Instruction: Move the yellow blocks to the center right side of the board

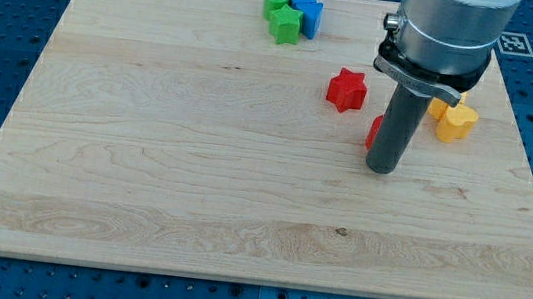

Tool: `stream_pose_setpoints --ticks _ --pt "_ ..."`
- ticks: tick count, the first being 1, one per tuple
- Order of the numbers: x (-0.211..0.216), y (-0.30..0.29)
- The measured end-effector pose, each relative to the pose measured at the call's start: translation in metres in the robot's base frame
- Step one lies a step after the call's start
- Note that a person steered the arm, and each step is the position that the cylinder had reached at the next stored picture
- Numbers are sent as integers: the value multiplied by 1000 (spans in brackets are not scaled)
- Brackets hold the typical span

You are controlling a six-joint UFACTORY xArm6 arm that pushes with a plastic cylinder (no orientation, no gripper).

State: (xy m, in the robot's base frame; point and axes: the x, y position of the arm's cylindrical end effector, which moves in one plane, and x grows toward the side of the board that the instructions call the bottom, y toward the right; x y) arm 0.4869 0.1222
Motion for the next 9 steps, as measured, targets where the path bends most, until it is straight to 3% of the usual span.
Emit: stream_pose_setpoints --ticks 3,5,7,9 --pt "0 0" --pt "3 49" --pt "3 53" --pt "-28 52"
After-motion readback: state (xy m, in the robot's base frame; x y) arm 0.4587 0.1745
